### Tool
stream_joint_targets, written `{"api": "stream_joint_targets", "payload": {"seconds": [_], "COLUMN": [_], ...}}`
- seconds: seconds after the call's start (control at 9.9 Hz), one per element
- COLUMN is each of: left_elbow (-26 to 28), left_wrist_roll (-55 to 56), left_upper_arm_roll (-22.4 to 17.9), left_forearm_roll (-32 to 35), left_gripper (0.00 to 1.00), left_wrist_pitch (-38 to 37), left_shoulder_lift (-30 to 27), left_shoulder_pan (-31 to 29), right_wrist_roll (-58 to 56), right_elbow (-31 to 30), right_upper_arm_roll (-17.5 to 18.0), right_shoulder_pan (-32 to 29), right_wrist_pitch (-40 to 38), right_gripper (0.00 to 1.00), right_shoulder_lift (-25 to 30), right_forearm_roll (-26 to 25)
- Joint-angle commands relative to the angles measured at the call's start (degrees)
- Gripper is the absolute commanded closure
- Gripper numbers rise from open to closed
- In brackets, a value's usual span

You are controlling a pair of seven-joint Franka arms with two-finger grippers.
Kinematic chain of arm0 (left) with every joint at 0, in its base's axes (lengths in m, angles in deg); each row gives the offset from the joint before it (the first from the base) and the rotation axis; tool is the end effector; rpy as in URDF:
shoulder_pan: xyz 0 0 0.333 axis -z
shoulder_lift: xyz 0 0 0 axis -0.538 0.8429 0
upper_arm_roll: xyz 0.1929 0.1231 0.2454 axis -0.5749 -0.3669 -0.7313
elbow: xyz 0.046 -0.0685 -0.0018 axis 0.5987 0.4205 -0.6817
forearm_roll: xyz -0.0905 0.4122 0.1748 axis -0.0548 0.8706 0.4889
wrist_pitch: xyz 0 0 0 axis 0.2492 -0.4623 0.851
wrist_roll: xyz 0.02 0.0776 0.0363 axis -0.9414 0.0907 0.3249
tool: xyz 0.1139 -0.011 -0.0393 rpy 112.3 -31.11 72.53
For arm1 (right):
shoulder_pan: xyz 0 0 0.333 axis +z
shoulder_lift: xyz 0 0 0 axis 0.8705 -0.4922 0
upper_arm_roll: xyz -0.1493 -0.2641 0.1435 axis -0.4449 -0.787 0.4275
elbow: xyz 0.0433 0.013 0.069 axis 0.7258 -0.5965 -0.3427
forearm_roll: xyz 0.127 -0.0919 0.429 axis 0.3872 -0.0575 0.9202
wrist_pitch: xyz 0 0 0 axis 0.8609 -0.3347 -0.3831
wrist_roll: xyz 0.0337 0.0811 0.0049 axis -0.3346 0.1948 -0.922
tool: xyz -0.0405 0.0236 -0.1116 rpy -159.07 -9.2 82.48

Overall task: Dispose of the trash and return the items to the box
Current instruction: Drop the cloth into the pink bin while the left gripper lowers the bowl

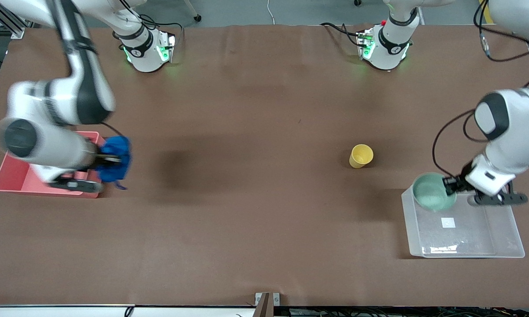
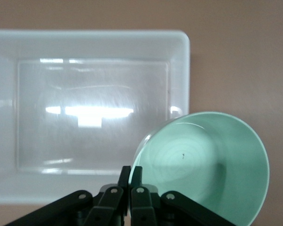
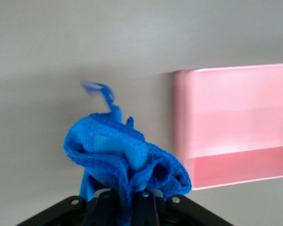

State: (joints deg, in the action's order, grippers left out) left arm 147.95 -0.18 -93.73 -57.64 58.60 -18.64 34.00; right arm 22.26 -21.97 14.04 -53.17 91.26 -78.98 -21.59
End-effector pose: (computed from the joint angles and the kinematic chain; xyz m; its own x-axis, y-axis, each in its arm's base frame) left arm 0.7419 0.0437 0.3287 0.9858 0.0002 0.1677 -0.0052 -0.9995 0.0321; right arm 0.6748 -0.0126 0.4219 0.9777 -0.1108 -0.1786 -0.0885 -0.9878 0.1282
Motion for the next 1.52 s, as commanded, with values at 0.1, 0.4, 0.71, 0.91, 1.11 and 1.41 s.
{"api": "stream_joint_targets", "payload": {"seconds": [0.1,0.4,0.71,0.91,1.11,1.41], "left_elbow": [-10.3,-14.5,-14.0,-11.0,-3.0,12.5], "left_wrist_roll": [-12.8,-13.9,-14.3,-16.2,-15.5,-6.3], "left_upper_arm_roll": [-5.5,-6.0,-6.4,-6.4,-5.5,2.1], "left_forearm_roll": [-11.9,-12.2,-11.2,-10.2,-10.1,-4.4], "left_gripper": [0.99,0.98,0.52,0.00,0.00,0.00], "left_wrist_pitch": [-0.7,2.9,5.2,4.5,2.3,2.3], "left_shoulder_lift": [14.6,22.8,23.5,16.6,6.0,-8.9], "left_shoulder_pan": [-0.6,-1.5,-1.4,-1.2,-0.7,-0.7], "right_wrist_roll": [-17.4,-24.8,-25.2,-24.9,-24.9,-24.4], "right_elbow": [-5.5,-19.8,-27.1,-28.5,-28.6,-25.2], "right_upper_arm_roll": [0.9,1.1,1.1,1.5,2.2,2.9], "right_shoulder_pan": [-15.5,-23.8,-25.9,-26.6,-26.4,-25.1], "right_wrist_pitch": [6.8,29.1,46.5,48.0,48.0,42.2], "right_gripper": [0.99,0.99,0.94,0.79,0.49,0.00], "right_shoulder_lift": [0.1,-0.5,-6.6,-7.7,-7.8,-3.8], "right_forearm_roll": [-3.9,-3.8,-3.7,-3.2,0.3,3.2]}}
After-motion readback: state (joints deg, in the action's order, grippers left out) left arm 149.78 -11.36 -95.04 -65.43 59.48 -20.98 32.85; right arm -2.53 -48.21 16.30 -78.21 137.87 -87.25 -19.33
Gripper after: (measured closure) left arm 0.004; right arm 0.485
